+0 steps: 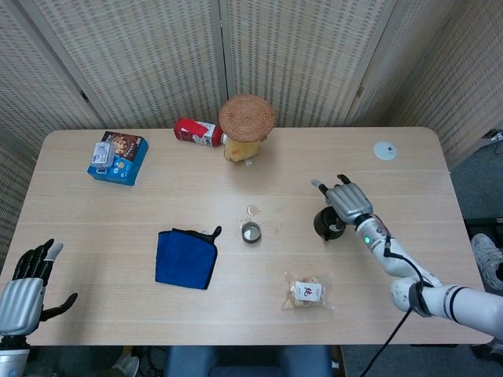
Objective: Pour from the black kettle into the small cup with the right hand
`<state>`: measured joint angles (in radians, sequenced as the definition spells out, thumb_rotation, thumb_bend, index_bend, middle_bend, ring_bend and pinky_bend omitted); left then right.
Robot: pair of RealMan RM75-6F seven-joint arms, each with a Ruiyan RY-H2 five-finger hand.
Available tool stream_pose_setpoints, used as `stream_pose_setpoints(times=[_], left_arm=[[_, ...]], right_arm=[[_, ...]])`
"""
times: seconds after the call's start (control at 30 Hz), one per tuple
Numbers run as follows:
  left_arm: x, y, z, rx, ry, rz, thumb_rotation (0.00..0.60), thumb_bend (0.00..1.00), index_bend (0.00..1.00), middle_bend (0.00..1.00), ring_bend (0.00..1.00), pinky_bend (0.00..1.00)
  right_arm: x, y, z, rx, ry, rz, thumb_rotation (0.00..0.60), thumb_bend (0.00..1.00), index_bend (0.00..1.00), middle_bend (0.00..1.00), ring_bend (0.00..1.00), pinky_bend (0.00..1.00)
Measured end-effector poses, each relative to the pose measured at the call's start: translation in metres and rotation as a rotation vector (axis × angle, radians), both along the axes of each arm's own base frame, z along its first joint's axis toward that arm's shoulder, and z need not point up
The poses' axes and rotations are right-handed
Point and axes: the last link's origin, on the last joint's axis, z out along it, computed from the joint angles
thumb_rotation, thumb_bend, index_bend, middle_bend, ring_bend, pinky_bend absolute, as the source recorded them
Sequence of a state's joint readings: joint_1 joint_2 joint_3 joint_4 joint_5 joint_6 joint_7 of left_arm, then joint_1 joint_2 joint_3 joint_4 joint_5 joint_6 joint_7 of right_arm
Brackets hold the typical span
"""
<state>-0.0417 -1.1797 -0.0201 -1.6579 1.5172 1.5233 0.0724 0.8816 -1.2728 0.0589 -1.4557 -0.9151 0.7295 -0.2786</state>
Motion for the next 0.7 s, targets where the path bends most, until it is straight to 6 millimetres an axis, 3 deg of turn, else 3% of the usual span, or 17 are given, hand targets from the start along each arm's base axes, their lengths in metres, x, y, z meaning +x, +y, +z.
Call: stream_pose_setpoints(times=[0.37,0.7], left_arm=[[0.001,-0.001,0.0,-0.004,-0.008,-0.007,0.6,0.22,0.03,0.0,0.0,0.0],[0.005,-0.001,-0.004,-0.012,-0.014,-0.014,0.6,0.22,0.03,0.0,0.0,0.0]], right_arm=[[-0.028,0.037,0.03,-0.02,0.037,-0.03,0.6,0.04,0.07,0.35,0.3,0.09],[-0.046,0.032,0.038,-0.034,0.098,-0.069,0.6,0.0,0.07,0.24,0.16,0.09]])
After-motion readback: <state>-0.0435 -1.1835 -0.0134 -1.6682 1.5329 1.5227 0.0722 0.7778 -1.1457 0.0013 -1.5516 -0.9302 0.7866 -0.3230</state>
